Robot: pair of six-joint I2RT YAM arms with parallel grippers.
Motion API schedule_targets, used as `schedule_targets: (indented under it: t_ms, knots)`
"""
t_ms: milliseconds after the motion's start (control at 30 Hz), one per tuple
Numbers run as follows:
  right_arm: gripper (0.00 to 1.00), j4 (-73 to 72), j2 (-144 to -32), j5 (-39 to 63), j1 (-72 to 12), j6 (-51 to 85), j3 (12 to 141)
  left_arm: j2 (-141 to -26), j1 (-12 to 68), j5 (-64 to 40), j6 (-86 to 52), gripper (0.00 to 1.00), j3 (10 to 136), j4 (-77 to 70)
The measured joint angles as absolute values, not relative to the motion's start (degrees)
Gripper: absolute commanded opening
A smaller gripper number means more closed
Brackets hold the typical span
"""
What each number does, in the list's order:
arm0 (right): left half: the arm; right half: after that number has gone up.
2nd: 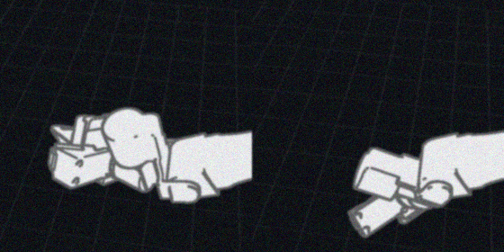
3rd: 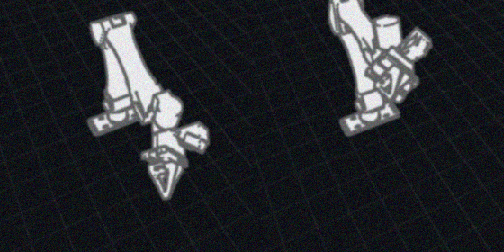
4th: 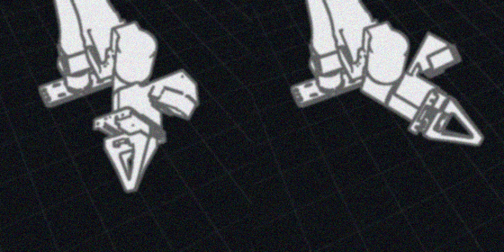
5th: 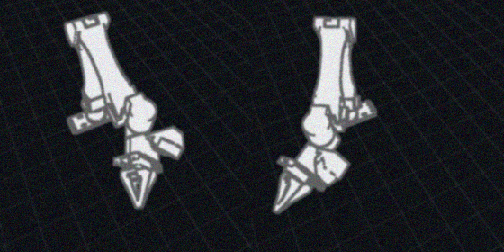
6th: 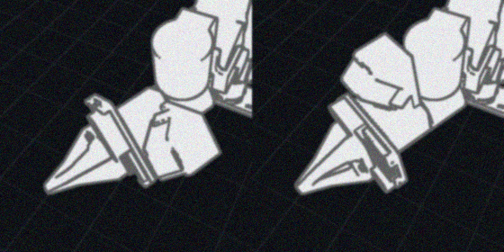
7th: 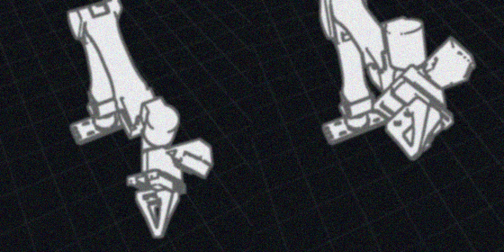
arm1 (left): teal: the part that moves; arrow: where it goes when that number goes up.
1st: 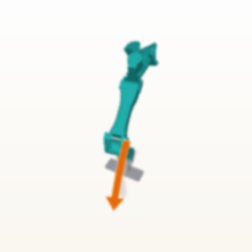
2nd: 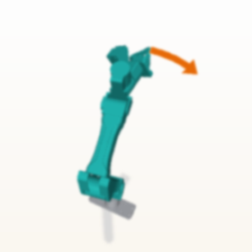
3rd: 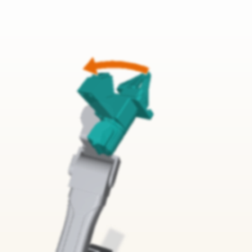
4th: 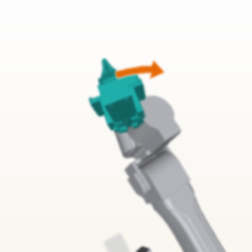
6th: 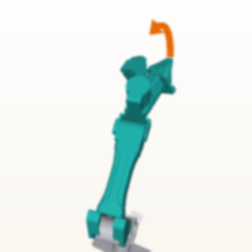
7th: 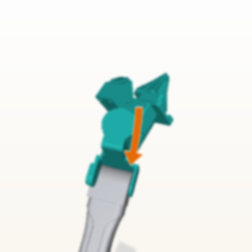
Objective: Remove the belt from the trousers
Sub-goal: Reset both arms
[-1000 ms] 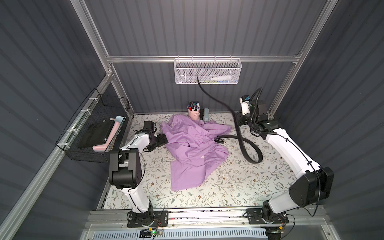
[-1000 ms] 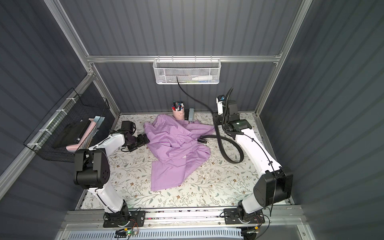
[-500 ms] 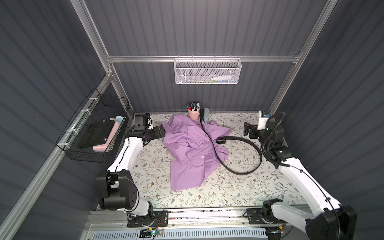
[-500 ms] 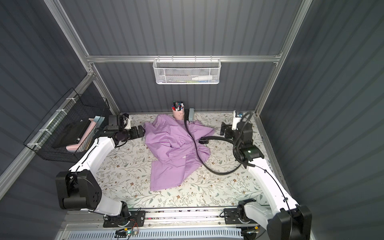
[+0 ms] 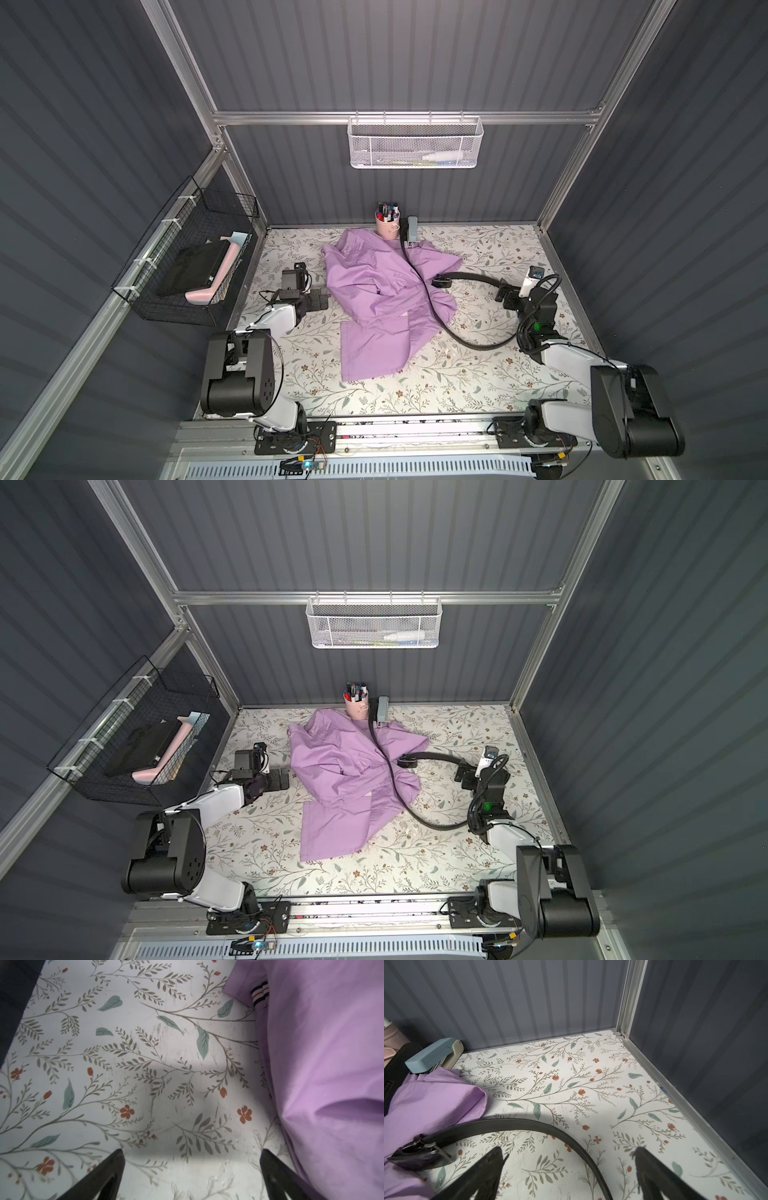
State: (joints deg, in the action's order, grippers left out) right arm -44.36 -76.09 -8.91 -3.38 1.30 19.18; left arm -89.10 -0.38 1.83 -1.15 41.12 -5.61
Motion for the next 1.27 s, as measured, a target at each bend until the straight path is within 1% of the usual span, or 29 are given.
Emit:
schedule_targets:
  t_ms: [133,200,267,400,500,600,700,1267]
  knots:
    - [0.99,-53.4,-84.0,-8.1,-3.4,1.2,16.6,-92.4,-0.4,1.2,1.2,1.0,36.9,-17.8]
    - [0.99,-57.6,-86.5,-7.8,-3.3,1.0,15.4,-94.0,-0.4,1.0,1.7,1.0,36.8,-22.3]
    - [0.99,-58.9,-86.9,-7.7,-3.3,0.9,14.9,-95.1,-0.4,0.1,2.1,0.99,38.1,-22.6]
    - [0.99,-60.7,-86.5,-7.2,-2.9,1.1,15.4,-94.4,-0.4,-1.7,2.2,0.99,42.4,-16.9]
    - [0.99,-61.4,-86.3,-7.0,-2.9,1.2,15.4,-92.3,-0.6,-2.7,2.0,1.0,36.6,-22.9]
    - [0.99,-61.7,-86.3,-6.7,-2.9,1.3,15.4,-94.9,-0.9,-3.2,2.5,1.0,28.4,-33.0]
    - [0.99,-61.8,-86.3,-6.6,-2.9,1.3,15.4,-96.4,-1.0,-3.7,1.9,1.0,27.7,-37.9]
    - [0.99,-61.8,-86.3,-6.6,-2.7,1.3,15.5,-97.2,-1.6,-3.9,0.9,1.0,27.8,-39.2]
